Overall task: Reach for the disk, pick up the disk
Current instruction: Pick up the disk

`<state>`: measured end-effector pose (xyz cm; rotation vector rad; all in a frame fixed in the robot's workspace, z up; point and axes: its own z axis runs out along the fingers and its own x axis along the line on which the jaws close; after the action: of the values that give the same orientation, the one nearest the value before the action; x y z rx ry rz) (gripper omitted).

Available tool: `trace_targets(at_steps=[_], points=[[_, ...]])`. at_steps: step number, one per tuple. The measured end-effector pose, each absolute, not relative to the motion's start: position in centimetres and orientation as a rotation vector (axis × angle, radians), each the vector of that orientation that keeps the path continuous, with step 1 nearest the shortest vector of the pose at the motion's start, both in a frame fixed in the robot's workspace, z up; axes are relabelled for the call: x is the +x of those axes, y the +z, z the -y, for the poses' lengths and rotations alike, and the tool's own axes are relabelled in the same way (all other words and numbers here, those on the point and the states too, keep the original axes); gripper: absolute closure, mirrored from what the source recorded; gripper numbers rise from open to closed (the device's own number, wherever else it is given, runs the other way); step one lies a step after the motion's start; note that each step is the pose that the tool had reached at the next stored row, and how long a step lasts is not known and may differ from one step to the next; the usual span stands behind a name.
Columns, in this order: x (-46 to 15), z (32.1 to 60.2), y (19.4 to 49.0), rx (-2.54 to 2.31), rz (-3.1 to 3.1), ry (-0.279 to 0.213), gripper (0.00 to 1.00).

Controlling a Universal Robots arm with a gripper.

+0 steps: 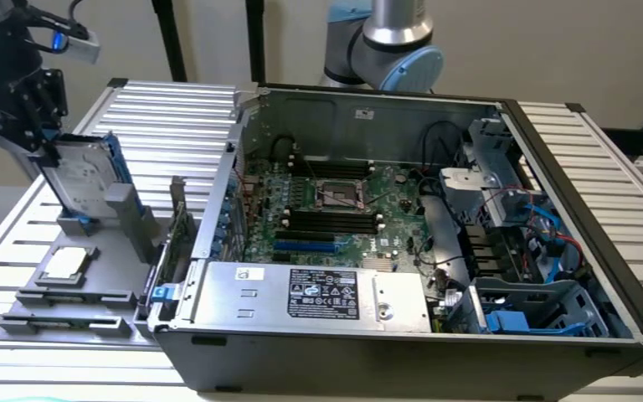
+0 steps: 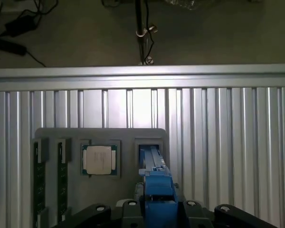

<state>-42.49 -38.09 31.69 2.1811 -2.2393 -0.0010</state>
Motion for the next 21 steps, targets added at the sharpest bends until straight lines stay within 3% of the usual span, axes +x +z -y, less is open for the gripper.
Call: trace_targets(at_steps=[21], points=[[-39.3,38.1,41.2,2.181,2.239,-0.001,0.67]])
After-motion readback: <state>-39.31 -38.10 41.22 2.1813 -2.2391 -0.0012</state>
